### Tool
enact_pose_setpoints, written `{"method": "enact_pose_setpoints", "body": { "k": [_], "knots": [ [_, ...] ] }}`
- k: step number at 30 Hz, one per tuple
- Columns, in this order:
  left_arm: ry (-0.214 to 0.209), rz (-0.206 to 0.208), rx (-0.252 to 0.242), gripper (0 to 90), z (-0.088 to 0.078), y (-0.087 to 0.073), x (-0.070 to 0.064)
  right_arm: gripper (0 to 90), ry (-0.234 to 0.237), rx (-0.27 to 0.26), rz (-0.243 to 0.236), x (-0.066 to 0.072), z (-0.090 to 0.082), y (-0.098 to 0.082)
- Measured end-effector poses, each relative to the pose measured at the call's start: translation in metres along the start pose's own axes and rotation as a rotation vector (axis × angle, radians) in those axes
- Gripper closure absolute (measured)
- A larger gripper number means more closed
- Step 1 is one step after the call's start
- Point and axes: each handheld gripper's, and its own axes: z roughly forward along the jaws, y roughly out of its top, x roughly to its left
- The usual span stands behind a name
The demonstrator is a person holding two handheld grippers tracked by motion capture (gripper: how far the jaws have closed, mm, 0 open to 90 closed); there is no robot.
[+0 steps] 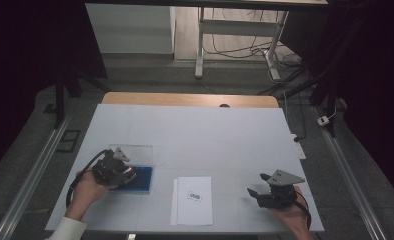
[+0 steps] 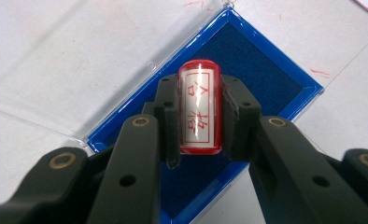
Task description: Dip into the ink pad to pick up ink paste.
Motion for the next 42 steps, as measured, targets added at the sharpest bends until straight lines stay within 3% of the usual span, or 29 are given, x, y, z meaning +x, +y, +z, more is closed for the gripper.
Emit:
{"method": "enact_pose_setpoints", "body": {
  "k": [9,18,22,29,42],
  "knots": [
    [0.005,0.013,-0.003,71.0,-0.001,0.000,0.000,26.6,0.001,-0.005,-0.001,0.000,0.000,0.000],
    [-0.033,-0.006,-0.031,70.5,-0.007,-0.003,0.007,26.6,-0.001,-0.004,0.006,-0.003,-0.001,-0.002],
    [-0.060,-0.027,-0.078,70.5,-0.014,-0.005,0.011,26.6,-0.005,-0.003,0.008,-0.003,-0.001,-0.002],
    [-0.072,-0.046,-0.147,70.5,-0.031,-0.008,0.014,26.7,-0.009,-0.012,0.011,-0.002,-0.003,-0.002],
    [-0.117,-0.044,-0.259,70.4,-0.051,-0.006,0.010,26.8,-0.008,-0.004,0.006,-0.002,-0.001,-0.003]
  ]
}}
